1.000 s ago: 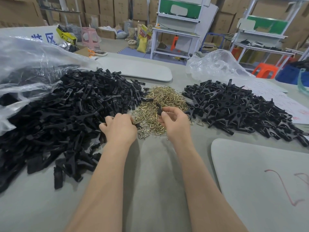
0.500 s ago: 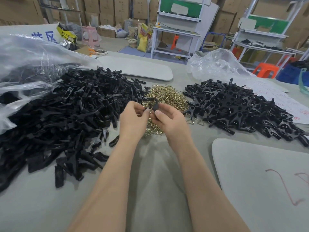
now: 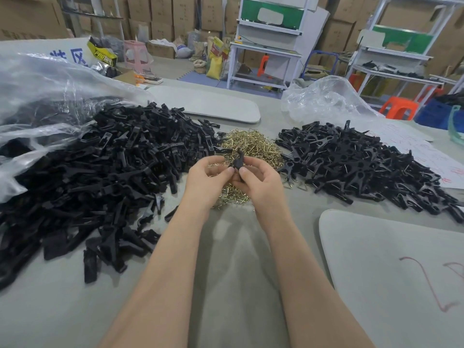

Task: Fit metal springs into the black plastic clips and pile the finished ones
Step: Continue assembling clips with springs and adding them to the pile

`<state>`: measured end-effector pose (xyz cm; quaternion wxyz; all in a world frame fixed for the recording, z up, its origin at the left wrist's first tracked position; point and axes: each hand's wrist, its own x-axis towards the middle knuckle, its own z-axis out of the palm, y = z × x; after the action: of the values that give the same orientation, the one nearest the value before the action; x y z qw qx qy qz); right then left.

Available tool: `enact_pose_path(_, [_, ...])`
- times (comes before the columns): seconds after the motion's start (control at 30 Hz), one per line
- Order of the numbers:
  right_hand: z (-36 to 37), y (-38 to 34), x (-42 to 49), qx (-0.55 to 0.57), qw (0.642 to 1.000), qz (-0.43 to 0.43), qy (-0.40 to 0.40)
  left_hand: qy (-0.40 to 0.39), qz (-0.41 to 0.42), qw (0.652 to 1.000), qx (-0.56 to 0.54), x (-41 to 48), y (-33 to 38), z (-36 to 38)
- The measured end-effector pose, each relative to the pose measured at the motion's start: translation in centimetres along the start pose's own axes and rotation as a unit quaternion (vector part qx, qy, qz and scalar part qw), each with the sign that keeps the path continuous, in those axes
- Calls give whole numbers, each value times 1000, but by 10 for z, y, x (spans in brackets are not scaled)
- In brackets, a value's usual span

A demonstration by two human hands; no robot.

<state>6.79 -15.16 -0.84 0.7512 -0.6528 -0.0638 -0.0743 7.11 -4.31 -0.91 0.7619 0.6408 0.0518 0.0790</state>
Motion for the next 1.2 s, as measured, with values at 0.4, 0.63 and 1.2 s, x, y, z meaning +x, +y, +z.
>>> enact_pose_path(0.4, [2,1,-1,-22,1000,-7,10,33,23,999,-36,4,-3,1])
enact_pose_path(0.63, [1,-4,-4,9,1000,7,-1,-30,-37,995,-91,5,0,-2])
enact_pose_path(1.2, [-1,-5,-4,-137,988,-58,41,-31,-39,995,-85,3,-2,-2])
